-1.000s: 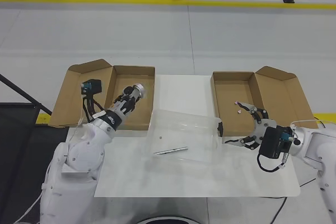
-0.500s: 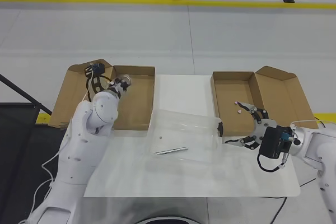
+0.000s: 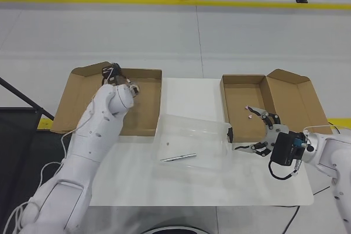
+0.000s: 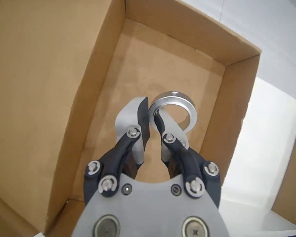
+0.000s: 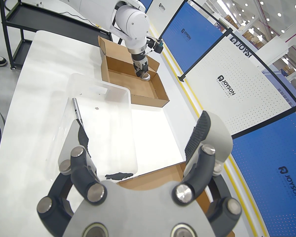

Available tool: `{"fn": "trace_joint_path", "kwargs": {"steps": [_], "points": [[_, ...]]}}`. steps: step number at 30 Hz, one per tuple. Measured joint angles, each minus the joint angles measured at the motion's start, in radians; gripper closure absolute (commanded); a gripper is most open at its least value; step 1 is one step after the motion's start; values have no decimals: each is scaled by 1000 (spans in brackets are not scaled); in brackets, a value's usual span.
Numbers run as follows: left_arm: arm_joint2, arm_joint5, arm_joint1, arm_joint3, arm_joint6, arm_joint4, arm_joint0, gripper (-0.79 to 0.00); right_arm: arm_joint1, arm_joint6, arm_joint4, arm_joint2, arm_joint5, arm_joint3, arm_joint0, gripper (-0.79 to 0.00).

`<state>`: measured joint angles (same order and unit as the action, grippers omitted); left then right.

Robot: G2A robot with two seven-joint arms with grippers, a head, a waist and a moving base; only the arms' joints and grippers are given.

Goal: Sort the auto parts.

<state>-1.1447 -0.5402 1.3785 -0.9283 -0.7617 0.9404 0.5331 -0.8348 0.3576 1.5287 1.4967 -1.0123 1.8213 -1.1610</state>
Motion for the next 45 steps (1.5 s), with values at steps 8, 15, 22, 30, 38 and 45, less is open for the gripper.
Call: {"fn": "trace_joint_path", "kwargs": {"steps": [8, 15, 22, 30, 38, 45], "points": [[49, 16, 29, 170, 12, -12, -71, -234, 0, 0, 0, 0, 0, 0, 0, -785], [44, 27, 44, 243, 49, -60, -101, -366, 0, 0, 0, 0, 0, 0, 0, -785], [8, 36, 45, 221, 94, -107, -117, -391, 0, 0, 0, 0, 0, 0, 0, -785], [-43, 109, 13, -89, 64, -65, -11, -613, 0, 0, 0, 0, 0, 0, 0, -785], [-103, 251, -26, -527, -34, -17, 199, -785, 0, 0, 0, 0, 0, 0, 0, -785], [-136, 476, -48, -735, -135, -76, 303, -785, 0, 0, 0, 0, 0, 0, 0, -785]]}}
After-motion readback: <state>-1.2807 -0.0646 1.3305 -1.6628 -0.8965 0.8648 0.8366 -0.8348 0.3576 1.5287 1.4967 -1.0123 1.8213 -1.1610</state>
